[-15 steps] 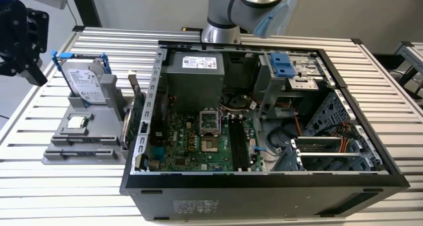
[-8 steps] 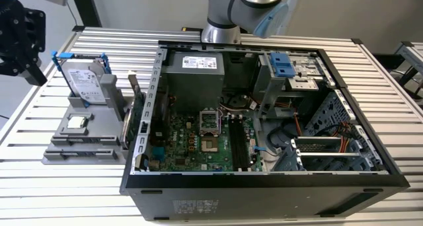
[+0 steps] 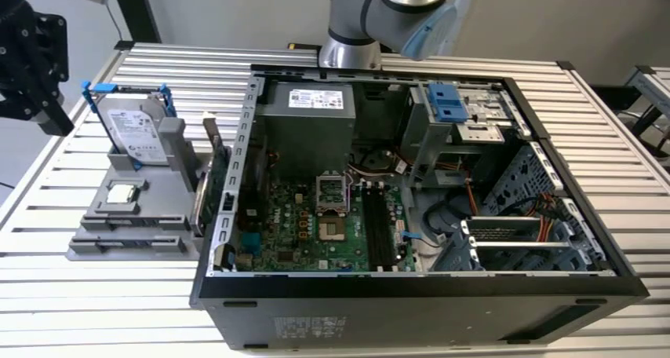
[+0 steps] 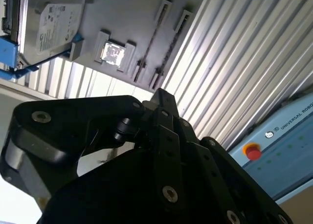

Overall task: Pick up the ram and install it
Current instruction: 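Pick up the ram and move it above insertion slot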

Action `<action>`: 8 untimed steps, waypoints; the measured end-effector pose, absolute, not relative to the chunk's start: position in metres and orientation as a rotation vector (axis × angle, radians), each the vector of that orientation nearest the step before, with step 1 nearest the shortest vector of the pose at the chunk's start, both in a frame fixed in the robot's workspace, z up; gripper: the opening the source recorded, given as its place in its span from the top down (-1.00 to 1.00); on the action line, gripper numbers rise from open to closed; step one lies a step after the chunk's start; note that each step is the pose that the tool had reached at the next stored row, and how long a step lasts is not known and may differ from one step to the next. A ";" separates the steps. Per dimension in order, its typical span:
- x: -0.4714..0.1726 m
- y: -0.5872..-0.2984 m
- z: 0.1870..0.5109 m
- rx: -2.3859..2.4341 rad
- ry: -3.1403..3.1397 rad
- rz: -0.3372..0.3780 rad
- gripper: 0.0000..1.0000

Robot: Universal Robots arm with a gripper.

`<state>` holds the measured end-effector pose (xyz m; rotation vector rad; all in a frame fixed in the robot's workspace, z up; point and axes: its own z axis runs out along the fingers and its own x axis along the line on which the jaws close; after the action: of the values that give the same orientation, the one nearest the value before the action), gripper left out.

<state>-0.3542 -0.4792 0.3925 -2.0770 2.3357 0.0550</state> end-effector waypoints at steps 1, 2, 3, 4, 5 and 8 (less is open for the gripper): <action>-0.354 -0.479 0.392 -2.092 2.323 0.055 1.00; -0.354 -0.479 0.392 -2.106 2.310 0.055 1.00; -0.354 -0.479 0.392 -2.122 2.296 0.055 1.00; -0.354 -0.479 0.392 -2.138 2.281 0.056 1.00; -0.354 -0.479 0.392 -2.155 2.266 0.056 1.00; -0.354 -0.479 0.392 -2.199 2.223 0.056 1.00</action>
<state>-0.3542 -0.4792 0.3925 -2.1994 2.2233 0.0561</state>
